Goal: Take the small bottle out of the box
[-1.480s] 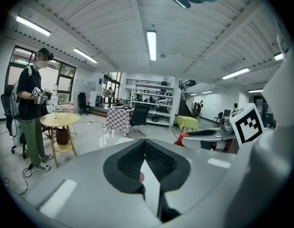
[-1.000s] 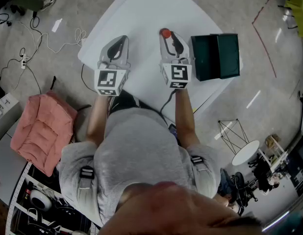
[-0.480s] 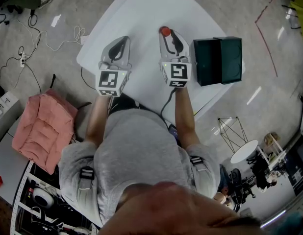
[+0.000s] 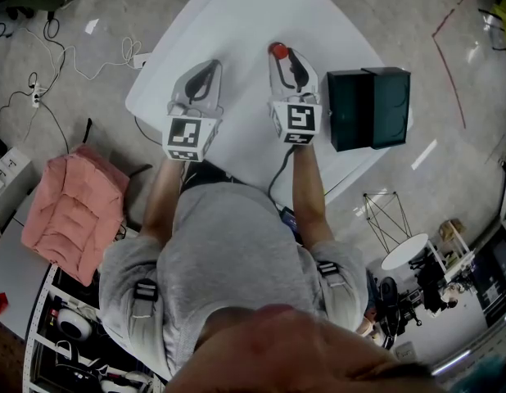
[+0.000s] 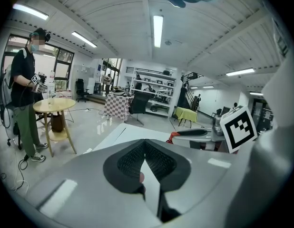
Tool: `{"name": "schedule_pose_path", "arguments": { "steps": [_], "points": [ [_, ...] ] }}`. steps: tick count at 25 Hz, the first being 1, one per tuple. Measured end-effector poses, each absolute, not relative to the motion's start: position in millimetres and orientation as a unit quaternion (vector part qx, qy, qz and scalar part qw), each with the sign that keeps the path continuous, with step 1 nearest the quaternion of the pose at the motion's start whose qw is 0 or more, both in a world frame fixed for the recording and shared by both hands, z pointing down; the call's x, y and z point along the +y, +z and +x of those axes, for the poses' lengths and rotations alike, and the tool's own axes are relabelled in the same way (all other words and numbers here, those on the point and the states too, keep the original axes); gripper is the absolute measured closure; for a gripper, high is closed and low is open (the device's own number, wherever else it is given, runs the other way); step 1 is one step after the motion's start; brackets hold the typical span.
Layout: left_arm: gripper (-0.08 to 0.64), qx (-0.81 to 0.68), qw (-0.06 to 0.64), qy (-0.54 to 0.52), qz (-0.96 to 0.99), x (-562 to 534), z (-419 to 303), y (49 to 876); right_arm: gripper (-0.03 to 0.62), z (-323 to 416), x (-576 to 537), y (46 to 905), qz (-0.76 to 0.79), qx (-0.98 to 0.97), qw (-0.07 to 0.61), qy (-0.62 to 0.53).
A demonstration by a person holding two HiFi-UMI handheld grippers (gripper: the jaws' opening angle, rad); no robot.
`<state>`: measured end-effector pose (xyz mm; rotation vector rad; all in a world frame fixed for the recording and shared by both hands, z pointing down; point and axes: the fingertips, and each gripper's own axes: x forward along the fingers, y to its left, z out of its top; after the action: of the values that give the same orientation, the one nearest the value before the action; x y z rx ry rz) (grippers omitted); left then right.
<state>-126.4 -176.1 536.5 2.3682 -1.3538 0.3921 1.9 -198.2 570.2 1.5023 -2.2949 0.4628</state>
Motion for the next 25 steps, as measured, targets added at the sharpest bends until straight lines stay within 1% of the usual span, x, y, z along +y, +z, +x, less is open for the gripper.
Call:
{"name": "schedule_pose_path", "arguments": {
  "steps": [11, 25],
  "points": [
    [0.548, -0.472, 0.205, 0.151, 0.844, -186, -120, 554, 0.462, 3, -205, 591, 0.529, -0.808, 0.19, 0.178],
    [0.548, -0.466, 0.203, 0.153, 0.847, -189, -114, 556, 0.459, 0, -207, 592, 0.523, -0.811, 0.193, 0.176]
  ]
}}
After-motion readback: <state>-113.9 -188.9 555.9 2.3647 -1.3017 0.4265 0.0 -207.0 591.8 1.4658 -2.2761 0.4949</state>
